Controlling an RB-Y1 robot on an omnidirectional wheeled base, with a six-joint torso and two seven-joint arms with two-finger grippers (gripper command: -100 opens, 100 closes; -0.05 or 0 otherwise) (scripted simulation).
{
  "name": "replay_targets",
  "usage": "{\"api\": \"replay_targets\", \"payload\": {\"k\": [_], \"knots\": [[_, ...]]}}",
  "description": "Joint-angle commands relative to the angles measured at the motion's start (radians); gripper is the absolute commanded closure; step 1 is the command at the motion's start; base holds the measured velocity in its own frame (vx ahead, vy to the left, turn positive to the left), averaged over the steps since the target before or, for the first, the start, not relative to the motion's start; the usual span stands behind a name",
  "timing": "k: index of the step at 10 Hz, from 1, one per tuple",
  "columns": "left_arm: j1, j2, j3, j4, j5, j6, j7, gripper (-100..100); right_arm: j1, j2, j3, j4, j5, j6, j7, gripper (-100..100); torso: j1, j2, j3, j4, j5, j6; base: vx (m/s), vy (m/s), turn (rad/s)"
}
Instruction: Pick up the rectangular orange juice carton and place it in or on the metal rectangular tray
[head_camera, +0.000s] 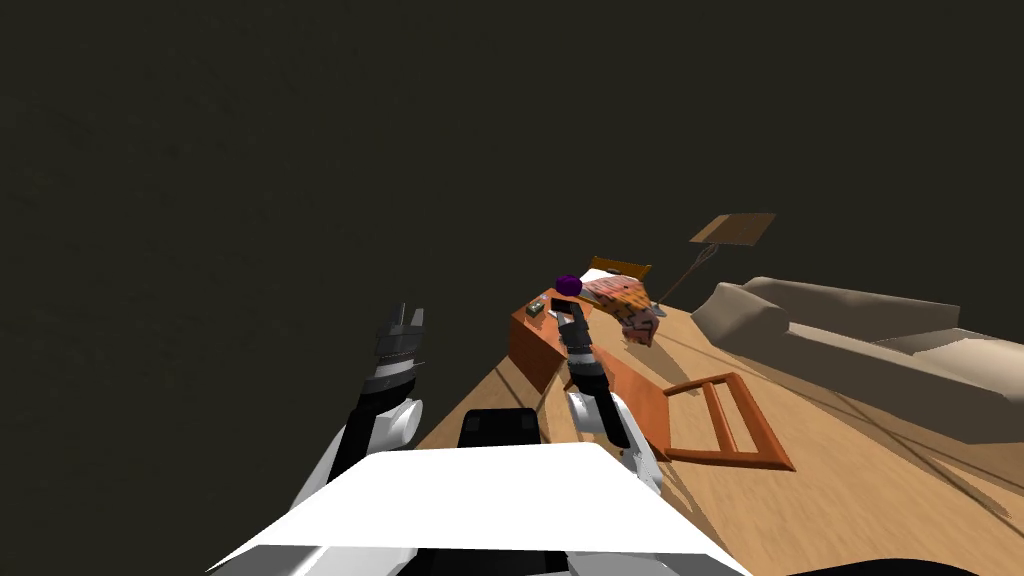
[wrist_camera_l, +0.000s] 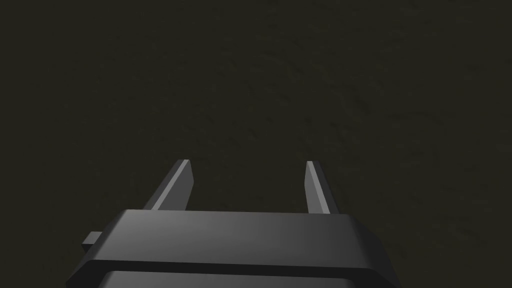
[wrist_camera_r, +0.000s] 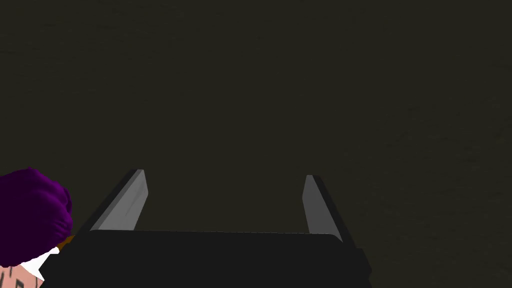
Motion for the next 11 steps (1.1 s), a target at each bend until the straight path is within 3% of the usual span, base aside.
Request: {"api": "replay_targets", "payload": {"k": [1, 2, 5, 6, 9, 10, 11], "knots": [[0.0, 0.0, 0.0, 0.0, 0.0, 0.0, 0.0, 0, -0.003, -0.003, -0.001, 0.01, 0.023, 0.036, -0.007, -100, 0.0, 0.0, 0.0, 0.0, 0.0, 0.0, -0.034, 0.04, 0.05], [0.0, 0.0, 0.0, 0.0, 0.0, 0.0, 0.0, 0, -0.002, -0.007, 0.0, 0.038, 0.066, 0.07, -0.018, -100, -0.001, 0.0, 0.0, 0.0, 0.0, 0.0, -0.041, 0.053, 0.131], [0.0, 0.0, 0.0, 0.0, 0.0, 0.0, 0.0, 0, -0.001, -0.009, 0.002, 0.066, 0.119, 0.126, -0.029, -100, 0.001, 0.001, 0.0, 0.0, 0.0, 0.0, -0.035, 0.052, 0.083], [0.0, 0.0, 0.0, 0.0, 0.0, 0.0, 0.0, 0, 0.0, -0.011, 0.003, 0.097, 0.161, 0.169, -0.041, -100, 0.0, 0.0, 0.0, 0.0, 0.0, 0.0, -0.027, 0.058, 0.132], [0.0, 0.0, 0.0, 0.0, 0.0, 0.0, 0.0, 0, 0.001, -0.013, 0.004, 0.129, 0.222, 0.223, -0.053, -100, 0.0, 0.0, 0.0, 0.0, 0.0, 0.0, -0.024, 0.049, 0.081], [0.0, 0.0, 0.0, 0.0, 0.0, 0.0, 0.0, 0, 0.002, -0.014, 0.004, 0.162, 0.26, 0.266, -0.066, -100, -0.001, 0.0, 0.0, 0.0, 0.0, 0.0, -0.037, 0.055, 0.184], [0.0, 0.0, 0.0, 0.0, 0.0, 0.0, 0.0, 0, 0.002, -0.014, 0.004, 0.162, 0.275, 0.274, -0.066, -100, 0.0, 0.0, 0.0, 0.0, 0.0, 0.0, -0.024, 0.045, 0.061]]}}
